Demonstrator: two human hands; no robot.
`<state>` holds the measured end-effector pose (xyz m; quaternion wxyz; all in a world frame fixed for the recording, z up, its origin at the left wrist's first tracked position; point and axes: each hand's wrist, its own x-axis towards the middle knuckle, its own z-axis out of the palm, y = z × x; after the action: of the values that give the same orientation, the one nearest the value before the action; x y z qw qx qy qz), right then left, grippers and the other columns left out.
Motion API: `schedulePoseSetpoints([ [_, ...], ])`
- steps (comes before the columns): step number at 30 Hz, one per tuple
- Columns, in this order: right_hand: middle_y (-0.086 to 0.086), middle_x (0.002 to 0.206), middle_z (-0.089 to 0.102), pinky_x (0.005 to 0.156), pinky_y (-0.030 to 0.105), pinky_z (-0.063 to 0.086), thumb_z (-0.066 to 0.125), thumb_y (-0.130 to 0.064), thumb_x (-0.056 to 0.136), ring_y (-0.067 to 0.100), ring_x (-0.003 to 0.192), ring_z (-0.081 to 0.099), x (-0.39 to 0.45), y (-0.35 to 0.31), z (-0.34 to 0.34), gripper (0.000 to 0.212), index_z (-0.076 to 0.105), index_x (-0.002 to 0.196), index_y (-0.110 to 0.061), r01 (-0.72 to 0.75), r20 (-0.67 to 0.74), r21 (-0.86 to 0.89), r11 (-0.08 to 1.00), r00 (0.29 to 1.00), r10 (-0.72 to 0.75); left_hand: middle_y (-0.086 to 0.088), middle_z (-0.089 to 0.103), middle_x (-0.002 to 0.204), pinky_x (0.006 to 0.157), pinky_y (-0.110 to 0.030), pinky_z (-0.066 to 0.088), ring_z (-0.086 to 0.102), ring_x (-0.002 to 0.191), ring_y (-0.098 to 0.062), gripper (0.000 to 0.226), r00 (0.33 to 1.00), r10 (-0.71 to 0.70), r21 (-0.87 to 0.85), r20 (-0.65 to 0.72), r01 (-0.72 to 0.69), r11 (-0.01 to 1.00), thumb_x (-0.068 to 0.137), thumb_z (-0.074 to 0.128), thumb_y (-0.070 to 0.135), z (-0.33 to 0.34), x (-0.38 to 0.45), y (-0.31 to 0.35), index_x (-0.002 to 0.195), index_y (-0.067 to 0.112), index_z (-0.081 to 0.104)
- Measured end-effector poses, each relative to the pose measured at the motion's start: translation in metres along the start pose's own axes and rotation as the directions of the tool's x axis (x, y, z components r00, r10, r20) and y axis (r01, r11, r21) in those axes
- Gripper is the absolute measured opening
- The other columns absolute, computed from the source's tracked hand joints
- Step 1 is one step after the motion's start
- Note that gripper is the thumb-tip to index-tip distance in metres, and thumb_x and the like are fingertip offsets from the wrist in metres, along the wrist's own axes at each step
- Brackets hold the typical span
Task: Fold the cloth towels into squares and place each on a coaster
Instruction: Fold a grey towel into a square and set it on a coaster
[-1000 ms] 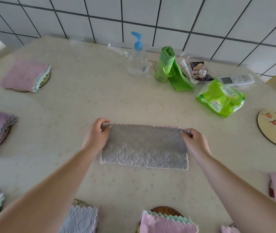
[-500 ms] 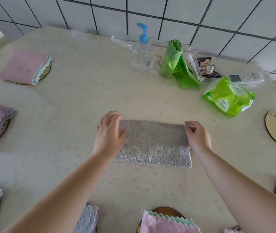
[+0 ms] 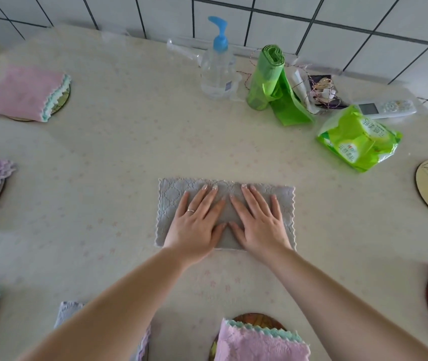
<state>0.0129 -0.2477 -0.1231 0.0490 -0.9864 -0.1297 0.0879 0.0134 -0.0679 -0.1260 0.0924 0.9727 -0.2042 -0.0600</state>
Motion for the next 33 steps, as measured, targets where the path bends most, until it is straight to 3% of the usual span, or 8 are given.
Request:
schedulePoseSetpoints([
  [5,0.004,0.153,0.027,0.114,0.051,0.010,0.025,-0.063,0.087,0.020,0.141,0.021,-0.008,0.025,-0.001,0.068,0.032,0.142,-0.024,-0.043,0.013,-0.050,0.998,0.999,0.044,-0.005,0.018,0.155,0.114,-0.046,0.008,0.012,0.144,-0.023,0.068,0.999,-0.004,0.081,0.044,0.000,0.997,0.091,0.021,0.059,0.000,-0.008,-0.024,0.145,0.018,0.025],
  [10,0.004,0.153,0.026,0.112,0.054,0.012,0.015,-0.067,0.087,0.018,0.141,0.017,-0.020,0.046,-0.006,0.073,0.031,0.143,-0.024,-0.122,0.057,-0.081,0.989,0.990,0.127,-0.002,0.013,0.156,0.115,-0.044,0.002,0.009,0.144,-0.021,0.073,0.994,-0.109,0.074,0.030,0.107,0.992,0.089,0.017,0.063,-0.005,-0.021,-0.045,0.148,0.020,0.019],
  [13,0.004,0.153,0.027,0.112,0.054,0.005,0.012,-0.071,0.084,0.019,0.141,0.020,-0.019,0.055,-0.017,0.078,0.034,0.142,-0.024,-0.072,0.092,-0.130,0.989,0.992,0.084,0.000,0.008,0.157,0.116,-0.046,-0.003,0.004,0.145,-0.021,0.076,0.982,-0.185,0.038,0.046,0.184,0.982,0.086,0.014,0.064,-0.008,-0.030,-0.053,0.148,0.021,0.016],
  [15,0.003,0.149,0.032,0.113,0.054,0.000,0.028,-0.062,0.087,0.019,0.140,0.024,-0.011,0.058,-0.029,0.066,0.039,0.140,-0.024,-0.032,0.077,-0.130,0.991,0.996,0.042,-0.001,0.021,0.155,0.115,-0.053,0.003,0.012,0.144,-0.023,0.067,0.980,-0.198,0.006,0.035,0.198,0.980,0.089,0.032,0.056,-0.016,-0.032,-0.045,0.144,0.019,0.029],
  [17,-0.002,0.143,0.039,0.114,0.052,-0.002,0.043,-0.046,0.091,0.017,0.137,0.028,0.003,0.056,-0.040,0.048,0.047,0.133,-0.024,-0.015,0.039,-0.092,0.996,0.999,0.019,-0.001,0.049,0.137,0.111,-0.055,0.023,0.038,0.132,-0.023,0.047,0.996,-0.055,-0.058,-0.065,0.051,0.997,0.084,0.060,0.035,-0.025,-0.031,-0.025,0.127,0.019,0.053],
  [20,-0.005,0.137,0.045,0.116,0.046,0.007,0.044,-0.032,0.094,0.015,0.131,0.036,0.033,0.034,-0.052,0.035,0.051,0.128,-0.025,0.019,0.022,0.022,1.000,1.000,-0.019,0.008,0.064,0.108,0.095,-0.039,0.043,0.059,0.103,-0.017,0.026,0.981,0.165,-0.157,-0.099,-0.179,0.971,0.080,0.069,0.022,-0.025,-0.033,0.013,0.106,0.025,0.065],
  [25,0.001,0.129,0.052,0.104,0.039,0.032,0.044,-0.023,0.094,0.021,0.119,0.048,0.062,-0.007,-0.057,0.036,0.050,0.129,-0.020,0.008,0.059,0.068,0.998,0.998,-0.012,0.007,0.062,0.097,0.085,-0.036,0.046,0.058,0.092,-0.018,0.018,0.995,0.081,-0.218,-0.051,-0.090,0.972,0.080,0.063,0.016,-0.013,-0.027,0.031,0.095,0.025,0.067],
  [33,0.003,0.105,0.063,0.090,0.038,0.038,0.050,-0.031,0.089,0.026,0.102,0.056,0.068,-0.009,-0.059,0.030,0.057,0.113,-0.015,-0.088,0.151,-0.007,0.996,0.985,0.088,0.006,0.063,0.083,0.074,-0.035,0.050,0.061,0.081,-0.020,0.015,0.987,0.121,-0.175,-0.103,-0.138,0.975,0.068,0.069,0.012,-0.018,-0.028,0.017,0.077,0.024,0.067],
])
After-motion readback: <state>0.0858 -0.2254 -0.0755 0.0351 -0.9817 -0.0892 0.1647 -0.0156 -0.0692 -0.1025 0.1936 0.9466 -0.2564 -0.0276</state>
